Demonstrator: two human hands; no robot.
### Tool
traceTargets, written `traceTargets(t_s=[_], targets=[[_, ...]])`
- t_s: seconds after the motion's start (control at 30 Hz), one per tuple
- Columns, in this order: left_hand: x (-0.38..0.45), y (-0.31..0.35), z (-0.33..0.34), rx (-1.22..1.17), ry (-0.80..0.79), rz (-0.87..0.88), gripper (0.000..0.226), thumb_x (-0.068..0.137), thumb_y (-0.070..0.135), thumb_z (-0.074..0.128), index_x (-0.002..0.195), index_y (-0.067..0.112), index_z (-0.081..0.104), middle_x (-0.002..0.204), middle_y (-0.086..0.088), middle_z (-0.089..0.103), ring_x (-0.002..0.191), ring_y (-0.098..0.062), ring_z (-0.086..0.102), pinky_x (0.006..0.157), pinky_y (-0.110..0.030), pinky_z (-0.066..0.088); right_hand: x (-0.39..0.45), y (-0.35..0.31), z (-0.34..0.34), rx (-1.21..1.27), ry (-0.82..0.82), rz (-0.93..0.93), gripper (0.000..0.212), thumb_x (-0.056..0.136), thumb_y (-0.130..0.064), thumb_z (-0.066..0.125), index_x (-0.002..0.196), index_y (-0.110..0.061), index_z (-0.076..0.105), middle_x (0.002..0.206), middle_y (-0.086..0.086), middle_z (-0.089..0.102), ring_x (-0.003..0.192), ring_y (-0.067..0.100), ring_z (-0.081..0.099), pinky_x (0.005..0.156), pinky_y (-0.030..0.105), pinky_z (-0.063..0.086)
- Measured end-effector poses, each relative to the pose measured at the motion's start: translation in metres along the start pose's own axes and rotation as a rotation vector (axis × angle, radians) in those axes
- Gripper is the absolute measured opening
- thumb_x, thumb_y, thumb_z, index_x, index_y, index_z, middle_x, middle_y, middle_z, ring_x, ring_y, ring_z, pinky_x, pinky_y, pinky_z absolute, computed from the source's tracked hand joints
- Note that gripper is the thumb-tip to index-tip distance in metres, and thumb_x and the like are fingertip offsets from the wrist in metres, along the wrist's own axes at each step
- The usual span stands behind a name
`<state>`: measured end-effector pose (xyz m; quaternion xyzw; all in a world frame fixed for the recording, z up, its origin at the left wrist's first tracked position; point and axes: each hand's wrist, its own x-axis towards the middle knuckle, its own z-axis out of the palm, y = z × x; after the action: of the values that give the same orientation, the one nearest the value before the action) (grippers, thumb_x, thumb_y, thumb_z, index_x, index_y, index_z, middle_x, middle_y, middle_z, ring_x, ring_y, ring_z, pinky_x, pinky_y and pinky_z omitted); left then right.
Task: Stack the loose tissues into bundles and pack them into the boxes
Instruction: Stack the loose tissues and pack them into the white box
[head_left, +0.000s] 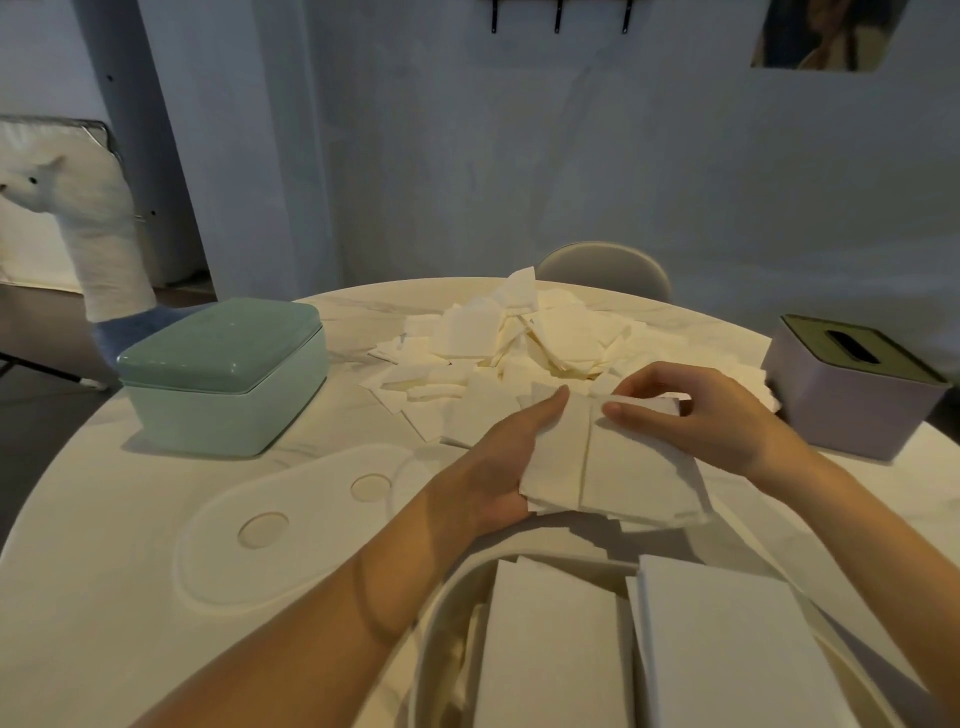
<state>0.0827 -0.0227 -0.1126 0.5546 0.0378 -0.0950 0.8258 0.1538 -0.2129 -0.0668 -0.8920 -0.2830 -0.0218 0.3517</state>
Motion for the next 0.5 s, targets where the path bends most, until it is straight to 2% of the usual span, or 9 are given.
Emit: traceTargets(t_s=[0.07, 0.17, 0.23, 0.37, 0.43, 0.5], targets=[[0.003, -0.001, -0.002, -0.056, 0.014, -0.004, 0.031, 0.104, 0.043, 0.056, 0.128, 0.026, 0.064, 0.120, -0.011, 0.075, 0.114, -0.035, 0.069, 0.101, -0.059, 0.053, 0.000, 0.002, -0.002, -0.057, -0.042, 0.054, 0.049, 0.072, -0.066, 0.065, 0.107, -0.032, 0.070, 0.110, -0.014, 0.066, 0.102, 0.013, 0.059, 0.074, 0.019, 0.044], [0.004, -0.003, -0.005, -0.086, 0.032, 0.016, 0.020, 0.104, 0.032, 0.058, 0.117, 0.024, 0.071, 0.111, -0.010, 0.077, 0.107, -0.035, 0.071, 0.090, -0.058, 0.059, -0.001, 0.002, -0.011, -0.009, -0.107, 0.093, 0.028, 0.083, -0.052, 0.069, 0.105, -0.035, 0.070, 0.109, -0.015, 0.067, 0.097, 0.013, 0.060, 0.076, 0.022, 0.049], [0.007, -0.004, -0.008, -0.077, 0.044, 0.037, 0.023, 0.102, 0.028, 0.061, 0.122, 0.024, 0.072, 0.116, -0.010, 0.076, 0.110, -0.034, 0.070, 0.088, -0.054, 0.060, -0.005, -0.001, -0.020, 0.146, -0.158, 0.101, 0.027, 0.083, -0.049, 0.070, 0.105, -0.034, 0.071, 0.104, -0.015, 0.072, 0.097, 0.015, 0.066, 0.078, 0.020, 0.054], [0.008, -0.005, -0.009, -0.111, 0.020, 0.113, 0.049, 0.090, 0.020, 0.078, 0.137, 0.021, 0.065, 0.131, -0.015, 0.068, 0.124, -0.038, 0.063, 0.100, -0.053, 0.054, -0.012, -0.009, -0.026, 0.560, -0.260, 0.066, 0.036, 0.080, -0.039, 0.068, 0.114, -0.029, 0.070, 0.107, -0.010, 0.074, 0.102, 0.012, 0.070, 0.079, 0.021, 0.058], [0.000, -0.002, -0.004, -0.133, -0.057, 0.094, 0.061, 0.088, 0.022, 0.081, 0.144, 0.019, 0.057, 0.128, -0.016, 0.068, 0.118, -0.034, 0.066, 0.099, -0.050, 0.054, -0.012, -0.011, -0.021, 0.617, -0.284, 0.047, 0.039, 0.078, -0.036, 0.068, 0.116, -0.028, 0.069, 0.106, -0.007, 0.074, 0.101, 0.014, 0.071, 0.080, 0.022, 0.059], [-0.004, 0.001, 0.003, -0.166, -0.128, 0.038, 0.048, 0.097, 0.026, 0.066, 0.143, 0.016, 0.054, 0.115, -0.013, 0.071, 0.104, -0.026, 0.070, 0.087, -0.041, 0.060, -0.011, -0.012, -0.015, 0.604, -0.282, 0.016, 0.043, 0.074, -0.041, 0.070, 0.116, -0.028, 0.070, 0.108, -0.008, 0.074, 0.103, 0.014, 0.070, 0.085, 0.025, 0.059]])
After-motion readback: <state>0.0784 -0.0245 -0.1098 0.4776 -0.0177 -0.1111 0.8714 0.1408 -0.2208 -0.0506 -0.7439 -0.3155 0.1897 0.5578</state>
